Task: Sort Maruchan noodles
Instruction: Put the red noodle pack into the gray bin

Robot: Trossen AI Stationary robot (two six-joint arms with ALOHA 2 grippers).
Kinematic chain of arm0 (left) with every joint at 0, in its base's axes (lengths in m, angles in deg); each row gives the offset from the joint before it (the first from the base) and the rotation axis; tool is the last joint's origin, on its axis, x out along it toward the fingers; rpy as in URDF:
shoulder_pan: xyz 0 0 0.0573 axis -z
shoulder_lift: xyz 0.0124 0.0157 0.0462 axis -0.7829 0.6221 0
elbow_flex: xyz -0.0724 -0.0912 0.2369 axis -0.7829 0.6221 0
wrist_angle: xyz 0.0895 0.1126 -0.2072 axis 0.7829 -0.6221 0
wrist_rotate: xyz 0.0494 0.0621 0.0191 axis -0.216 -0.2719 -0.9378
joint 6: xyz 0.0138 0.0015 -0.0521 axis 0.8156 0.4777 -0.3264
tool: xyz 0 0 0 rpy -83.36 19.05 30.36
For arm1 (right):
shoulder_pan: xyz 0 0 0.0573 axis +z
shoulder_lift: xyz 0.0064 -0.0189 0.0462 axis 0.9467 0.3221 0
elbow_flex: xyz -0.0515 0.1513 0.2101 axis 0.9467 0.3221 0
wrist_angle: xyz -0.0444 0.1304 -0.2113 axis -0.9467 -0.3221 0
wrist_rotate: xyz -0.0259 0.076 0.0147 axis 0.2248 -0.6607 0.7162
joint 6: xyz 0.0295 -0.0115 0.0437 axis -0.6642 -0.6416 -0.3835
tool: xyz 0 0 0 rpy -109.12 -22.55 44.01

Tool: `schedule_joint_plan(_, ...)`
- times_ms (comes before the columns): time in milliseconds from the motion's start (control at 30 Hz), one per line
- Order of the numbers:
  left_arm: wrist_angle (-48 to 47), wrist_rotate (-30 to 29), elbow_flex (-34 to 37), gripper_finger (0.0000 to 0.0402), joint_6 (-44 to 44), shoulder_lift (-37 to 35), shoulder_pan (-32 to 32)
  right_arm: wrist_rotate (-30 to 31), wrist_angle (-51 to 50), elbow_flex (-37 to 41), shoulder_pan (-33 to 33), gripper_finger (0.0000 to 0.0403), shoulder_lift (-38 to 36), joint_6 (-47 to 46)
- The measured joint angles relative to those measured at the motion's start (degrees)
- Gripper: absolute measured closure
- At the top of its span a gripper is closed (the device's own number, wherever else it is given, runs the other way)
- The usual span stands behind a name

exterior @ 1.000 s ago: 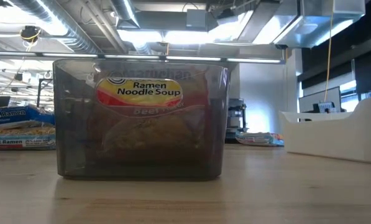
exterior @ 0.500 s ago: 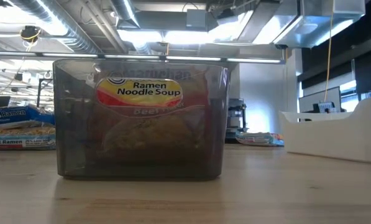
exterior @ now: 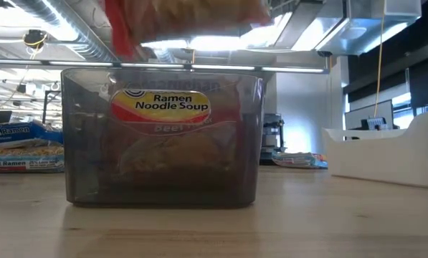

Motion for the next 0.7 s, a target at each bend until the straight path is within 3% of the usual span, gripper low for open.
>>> schedule_joint_plan(367, -4.57, 11.05, 0.00, 0.0288, 4.00, 7.77, -5.85, -0.24, -0.18, 1.76, 0.00, 0.0111, 0.04, -3.29)
schedule_joint_plan(700, -3.13, 15.13, -0.02, 0.0288, 6.98, 10.67, -5.87, 0.05, -0.34, 1.76, 0.00, 0.0111, 0.13, -2.96)
